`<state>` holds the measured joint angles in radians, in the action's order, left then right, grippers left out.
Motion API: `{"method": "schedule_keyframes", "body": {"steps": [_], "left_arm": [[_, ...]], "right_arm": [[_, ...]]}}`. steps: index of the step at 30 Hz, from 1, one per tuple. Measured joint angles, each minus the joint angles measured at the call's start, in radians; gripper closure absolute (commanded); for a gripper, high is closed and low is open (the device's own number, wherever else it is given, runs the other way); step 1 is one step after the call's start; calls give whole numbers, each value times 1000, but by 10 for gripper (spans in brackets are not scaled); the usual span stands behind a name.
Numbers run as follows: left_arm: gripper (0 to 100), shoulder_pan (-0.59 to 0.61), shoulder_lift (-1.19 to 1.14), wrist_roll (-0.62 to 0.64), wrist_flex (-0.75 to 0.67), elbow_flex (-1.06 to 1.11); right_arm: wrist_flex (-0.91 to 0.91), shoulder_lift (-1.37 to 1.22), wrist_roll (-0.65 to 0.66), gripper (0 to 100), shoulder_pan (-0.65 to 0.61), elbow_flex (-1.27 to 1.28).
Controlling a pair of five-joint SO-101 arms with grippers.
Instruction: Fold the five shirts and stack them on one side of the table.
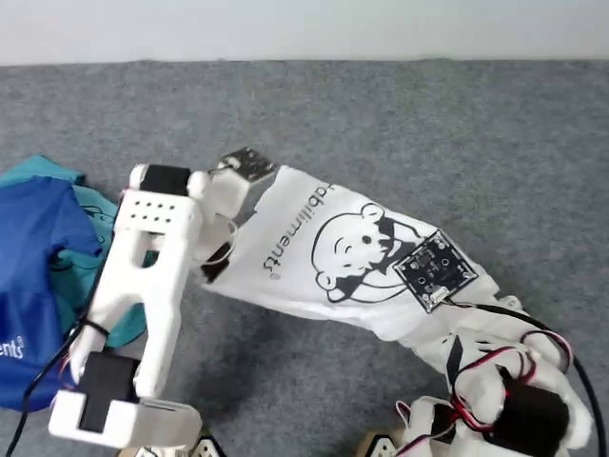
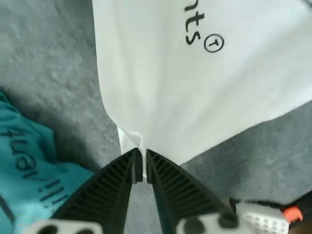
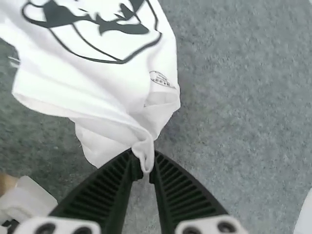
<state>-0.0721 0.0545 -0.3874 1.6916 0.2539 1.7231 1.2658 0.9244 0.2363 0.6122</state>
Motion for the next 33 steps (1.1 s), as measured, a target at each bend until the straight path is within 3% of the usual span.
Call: {"method": "schedule_keyframes", "body": {"steps": [8,21,33], "left_arm": [[779,12,77,-8,34,8],[778,14,107,-261,28,153],[776,-14,107,-364,-278,316]], "right_arm": [[2,0,3,990,3,0],[12,0,3,990,8,0],[29,0,3,990,8,0]]}}
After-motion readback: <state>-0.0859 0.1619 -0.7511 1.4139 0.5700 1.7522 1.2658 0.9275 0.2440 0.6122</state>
